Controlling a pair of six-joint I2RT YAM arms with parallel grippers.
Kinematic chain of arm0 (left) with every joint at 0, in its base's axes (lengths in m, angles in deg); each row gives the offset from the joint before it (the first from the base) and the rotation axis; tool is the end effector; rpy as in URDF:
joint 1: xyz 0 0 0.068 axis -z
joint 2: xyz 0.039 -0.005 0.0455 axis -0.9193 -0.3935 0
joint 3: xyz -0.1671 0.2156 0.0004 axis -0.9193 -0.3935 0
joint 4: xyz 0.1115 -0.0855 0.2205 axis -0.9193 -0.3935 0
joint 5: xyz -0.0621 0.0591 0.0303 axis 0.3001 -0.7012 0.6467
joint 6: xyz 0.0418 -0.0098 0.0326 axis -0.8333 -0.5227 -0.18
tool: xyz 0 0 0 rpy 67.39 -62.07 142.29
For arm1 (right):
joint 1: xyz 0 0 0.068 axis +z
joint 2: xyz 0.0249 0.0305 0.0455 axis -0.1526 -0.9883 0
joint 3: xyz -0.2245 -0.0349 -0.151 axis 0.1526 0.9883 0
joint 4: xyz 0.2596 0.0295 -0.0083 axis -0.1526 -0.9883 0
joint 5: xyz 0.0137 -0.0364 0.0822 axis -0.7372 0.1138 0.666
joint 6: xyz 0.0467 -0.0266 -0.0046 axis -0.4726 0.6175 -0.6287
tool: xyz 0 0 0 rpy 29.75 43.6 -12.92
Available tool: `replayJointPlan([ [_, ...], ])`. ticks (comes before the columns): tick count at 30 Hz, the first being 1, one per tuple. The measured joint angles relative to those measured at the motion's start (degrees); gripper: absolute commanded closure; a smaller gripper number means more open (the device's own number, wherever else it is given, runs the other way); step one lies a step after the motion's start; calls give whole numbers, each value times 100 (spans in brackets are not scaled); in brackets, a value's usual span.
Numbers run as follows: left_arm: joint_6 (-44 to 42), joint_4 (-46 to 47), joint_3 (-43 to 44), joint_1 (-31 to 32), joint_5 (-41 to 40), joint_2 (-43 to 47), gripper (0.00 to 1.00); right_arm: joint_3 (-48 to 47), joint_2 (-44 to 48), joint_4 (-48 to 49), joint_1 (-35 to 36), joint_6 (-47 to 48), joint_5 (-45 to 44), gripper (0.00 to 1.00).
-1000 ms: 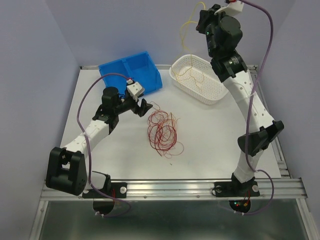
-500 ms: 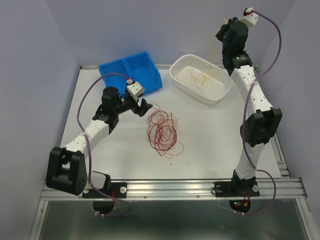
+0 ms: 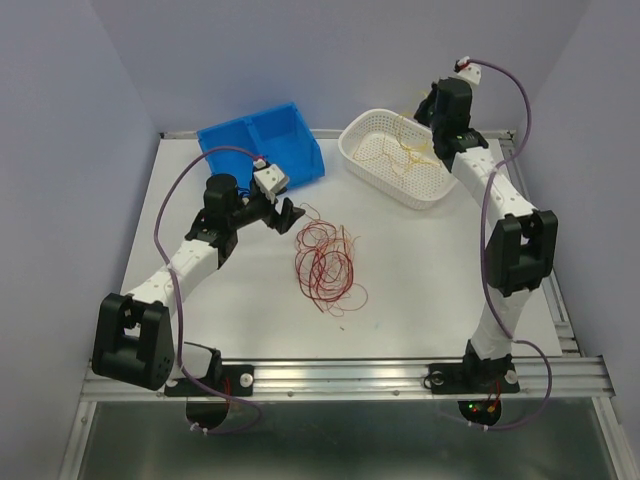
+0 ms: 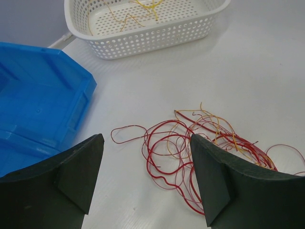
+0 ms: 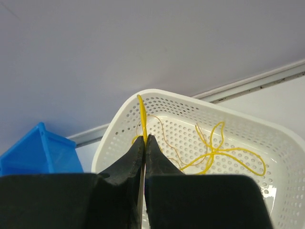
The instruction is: Untangle the cables
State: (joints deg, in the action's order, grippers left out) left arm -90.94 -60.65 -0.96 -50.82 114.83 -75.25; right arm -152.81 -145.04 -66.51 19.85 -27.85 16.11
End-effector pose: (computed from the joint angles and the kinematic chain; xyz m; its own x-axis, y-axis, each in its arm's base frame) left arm 0.2801 -0.1032 0.2908 0.1172 0.1904 -0.9747 0.8089 0.5511 0.2049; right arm 0.4613 0.0801 0.3675 -0.1263 0.3773 -0.9174 0.1547 0.9210 0.3575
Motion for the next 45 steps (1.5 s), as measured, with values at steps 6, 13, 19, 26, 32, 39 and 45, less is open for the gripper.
replayJointPlan([
  [6, -4, 2, -46, 0, -9, 0, 15, -116, -404, -61, 0, -2, 98, 99],
  [13, -26, -4, -59, 0, -22, 0, 15, -103, -1054, -688, 28, -85, 197, 53],
  [19, -61, -4, -59, 0, -31, 0, 15, -103, -601, -1019, 122, -94, 136, 32],
  [26, -72, -48, -59, 0, -33, -61, 15, -109, 251, -1510, 1075, 96, -350, 34],
  [32, -120, -133, -59, 0, -35, -68, 15, -37, 205, -2159, 2144, 345, -153, 45],
  [39, -153, -260, -59, 0, -66, -68, 15, 992, 291, -2514, 2780, 1067, -105, 46],
  [45, -52, -306, -44, -87, -122, -68, 18, 1764, 533, -2750, 2962, 1757, 170, 43],
])
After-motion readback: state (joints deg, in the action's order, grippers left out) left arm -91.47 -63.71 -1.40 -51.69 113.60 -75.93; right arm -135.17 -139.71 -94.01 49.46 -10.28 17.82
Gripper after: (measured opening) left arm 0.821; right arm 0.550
